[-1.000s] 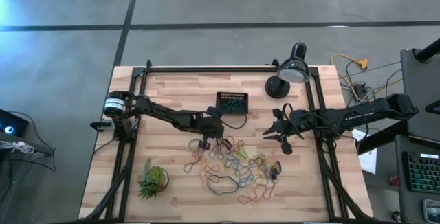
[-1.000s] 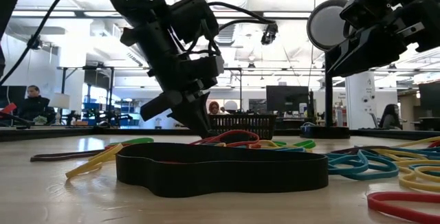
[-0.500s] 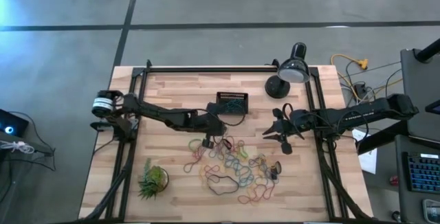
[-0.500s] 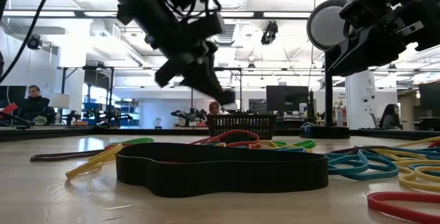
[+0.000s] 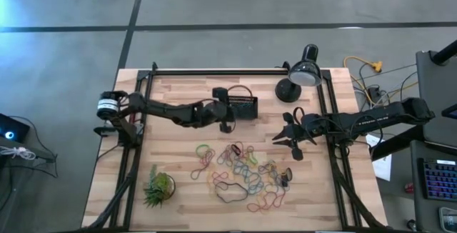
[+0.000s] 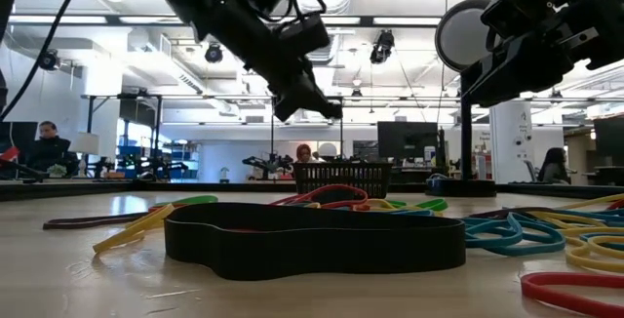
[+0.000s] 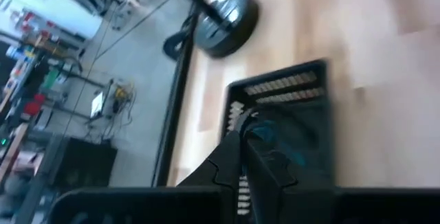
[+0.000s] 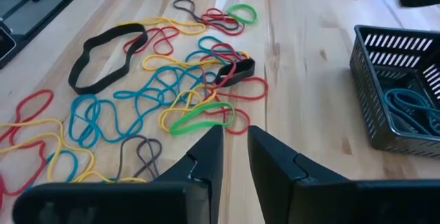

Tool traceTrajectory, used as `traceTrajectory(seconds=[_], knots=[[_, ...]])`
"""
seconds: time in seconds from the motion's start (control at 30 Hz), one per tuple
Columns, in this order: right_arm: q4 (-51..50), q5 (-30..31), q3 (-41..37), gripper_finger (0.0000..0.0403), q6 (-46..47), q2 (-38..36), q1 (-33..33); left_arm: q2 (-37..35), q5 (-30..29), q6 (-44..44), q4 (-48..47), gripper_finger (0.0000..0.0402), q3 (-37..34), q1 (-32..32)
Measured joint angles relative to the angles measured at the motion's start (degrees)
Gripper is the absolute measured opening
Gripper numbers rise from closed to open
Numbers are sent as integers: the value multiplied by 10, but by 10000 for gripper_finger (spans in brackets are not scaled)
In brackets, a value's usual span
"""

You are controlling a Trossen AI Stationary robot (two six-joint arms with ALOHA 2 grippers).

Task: Pick and place rubber bands into bin
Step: Put the black rubber band into the basket

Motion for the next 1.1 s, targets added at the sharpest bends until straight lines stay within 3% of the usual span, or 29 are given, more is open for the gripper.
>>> traceTrajectory(seconds=[0.2,0.37,0.67,0.9,1.1], knots=[[16,0,0,61,0,0,0,0,9,-12,0,4,0,35],[22,0,0,59,11,0,0,0,96,-51,0,4,0,63],[23,0,0,60,11,0,0,45,163,-64,0,15,14,76],[23,0,0,57,6,0,0,76,144,-65,1,61,24,75],[24,0,0,57,6,0,0,63,118,-64,2,75,24,75]])
